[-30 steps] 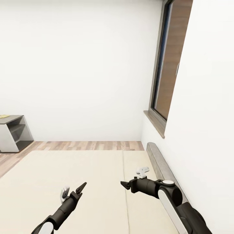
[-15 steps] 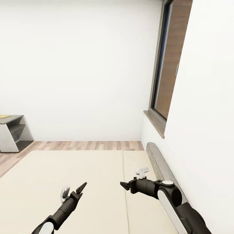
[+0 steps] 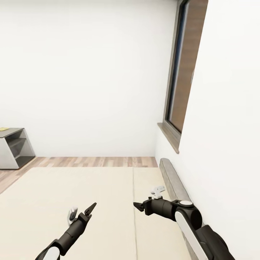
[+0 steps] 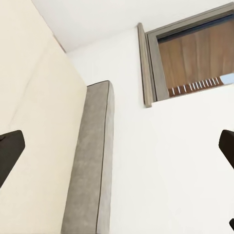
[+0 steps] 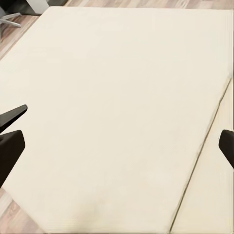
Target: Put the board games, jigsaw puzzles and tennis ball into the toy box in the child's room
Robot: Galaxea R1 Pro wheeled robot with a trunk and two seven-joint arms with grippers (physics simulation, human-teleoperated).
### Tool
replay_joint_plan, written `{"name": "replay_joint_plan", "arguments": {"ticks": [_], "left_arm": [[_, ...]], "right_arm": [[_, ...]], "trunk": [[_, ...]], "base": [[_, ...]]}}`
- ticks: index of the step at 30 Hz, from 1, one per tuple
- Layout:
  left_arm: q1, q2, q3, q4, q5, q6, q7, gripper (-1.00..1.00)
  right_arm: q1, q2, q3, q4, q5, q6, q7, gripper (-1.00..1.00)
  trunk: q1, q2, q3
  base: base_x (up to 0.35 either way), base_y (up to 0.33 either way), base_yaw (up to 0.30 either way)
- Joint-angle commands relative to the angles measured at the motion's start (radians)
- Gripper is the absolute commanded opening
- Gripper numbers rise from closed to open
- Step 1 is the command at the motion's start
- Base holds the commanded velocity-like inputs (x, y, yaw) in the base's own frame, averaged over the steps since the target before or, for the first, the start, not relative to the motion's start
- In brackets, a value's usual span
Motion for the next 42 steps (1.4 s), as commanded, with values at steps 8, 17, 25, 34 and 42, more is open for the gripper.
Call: {"name": "replay_joint_plan", "arguments": {"ticks": [8, 17, 25, 34, 42], "left_arm": [[0.000, -0.001, 0.001, 0.000, 0.009, 0.009, -0.001, 1.00], [0.000, -0.002, 0.001, 0.000, 0.009, 0.009, -0.001, 1.00], [0.000, -0.002, 0.000, 0.000, 0.009, 0.009, -0.001, 1.00], [0.000, -0.002, 0.001, 0.000, 0.009, 0.009, -0.001, 1.00], [0.000, -0.002, 0.001, 0.000, 0.010, 0.010, -0.001, 1.00]], "right_arm": [[0.000, -0.001, 0.003, -0.001, 0.005, 0.003, 0.006, 1.00], [0.000, -0.001, 0.006, -0.002, 0.004, 0.003, 0.007, 1.00], [0.000, -0.001, 0.006, -0.002, 0.004, 0.003, 0.007, 1.00], [0.000, -0.001, 0.007, -0.002, 0.004, 0.003, 0.007, 1.00], [0.000, 0.000, 0.007, -0.001, 0.004, 0.003, 0.007, 1.00]], "trunk": [[0.000, -0.001, 0.000], [0.000, -0.001, 0.000], [0.000, -0.001, 0.000], [0.000, -0.001, 0.000], [0.000, -0.001, 0.000]], "base": [[0.000, -0.066, 0.000], [0.000, -0.018, 0.000], [0.000, -0.080, 0.000], [0.000, -0.178, 0.000], [0.000, -0.061, 0.000]]}}
